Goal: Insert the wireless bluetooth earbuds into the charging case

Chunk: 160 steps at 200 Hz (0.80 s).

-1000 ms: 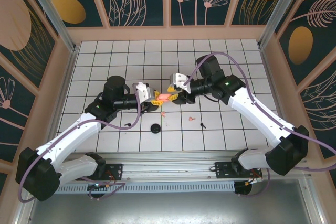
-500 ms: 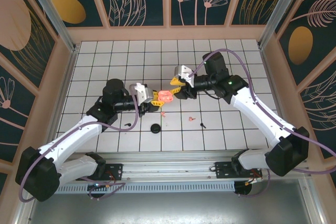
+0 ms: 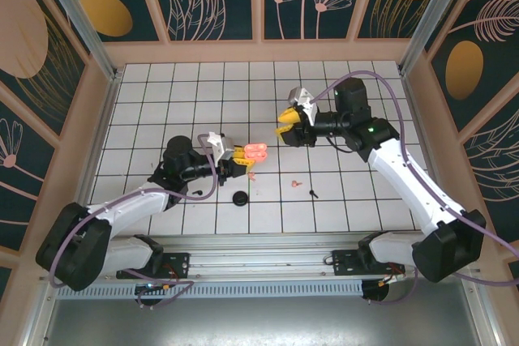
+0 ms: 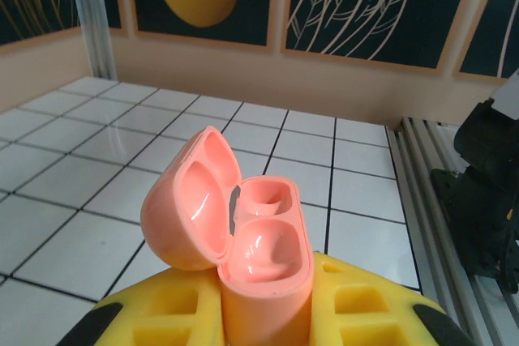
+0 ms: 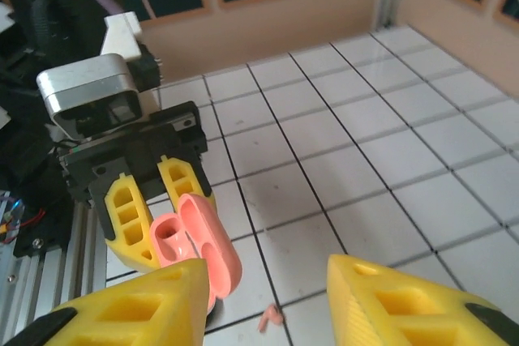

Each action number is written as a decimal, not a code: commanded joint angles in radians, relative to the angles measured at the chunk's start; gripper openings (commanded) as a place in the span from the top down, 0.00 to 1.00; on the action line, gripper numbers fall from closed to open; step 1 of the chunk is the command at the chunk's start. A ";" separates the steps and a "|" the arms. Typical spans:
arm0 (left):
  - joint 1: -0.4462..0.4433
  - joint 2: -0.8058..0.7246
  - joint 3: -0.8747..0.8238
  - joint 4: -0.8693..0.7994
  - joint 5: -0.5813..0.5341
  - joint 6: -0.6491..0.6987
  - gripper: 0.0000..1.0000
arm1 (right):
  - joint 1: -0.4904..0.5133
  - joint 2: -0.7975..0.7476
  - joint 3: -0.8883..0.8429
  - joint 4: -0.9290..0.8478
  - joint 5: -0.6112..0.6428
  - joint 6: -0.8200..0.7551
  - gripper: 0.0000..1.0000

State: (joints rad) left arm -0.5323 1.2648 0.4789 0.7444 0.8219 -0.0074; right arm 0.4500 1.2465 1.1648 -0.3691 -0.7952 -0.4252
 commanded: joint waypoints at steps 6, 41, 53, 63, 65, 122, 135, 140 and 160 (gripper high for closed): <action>0.009 0.042 -0.028 0.164 -0.013 -0.088 0.83 | -0.008 -0.003 -0.030 -0.143 0.216 0.136 0.57; 0.010 0.031 -0.057 0.193 -0.036 -0.118 0.83 | -0.044 0.055 -0.159 -0.154 0.286 0.336 0.56; 0.009 0.023 -0.058 0.180 -0.037 -0.115 0.83 | -0.052 0.090 -0.209 -0.127 0.289 0.396 0.55; 0.009 0.016 -0.056 0.167 -0.038 -0.108 0.83 | -0.055 0.125 -0.243 -0.102 0.291 0.432 0.54; 0.009 0.016 -0.057 0.166 -0.038 -0.108 0.83 | -0.055 0.131 -0.249 -0.096 0.291 0.439 0.54; 0.010 -0.010 -0.066 0.165 -0.047 -0.121 0.83 | -0.058 0.347 -0.288 0.041 0.304 0.547 0.51; 0.009 -0.017 -0.061 0.149 -0.048 -0.118 0.83 | -0.058 0.391 -0.274 0.041 0.305 0.550 0.51; 0.009 -0.020 -0.061 0.142 -0.050 -0.115 0.83 | -0.057 0.405 -0.272 0.043 0.301 0.551 0.51; 0.010 -0.037 -0.070 0.134 -0.062 -0.105 0.83 | -0.054 0.440 -0.272 0.046 0.293 0.578 0.51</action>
State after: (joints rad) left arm -0.5274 1.2617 0.4225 0.8639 0.7734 -0.1139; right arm 0.3981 1.6520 0.8703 -0.3527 -0.5049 0.1017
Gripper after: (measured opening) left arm 0.184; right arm 0.494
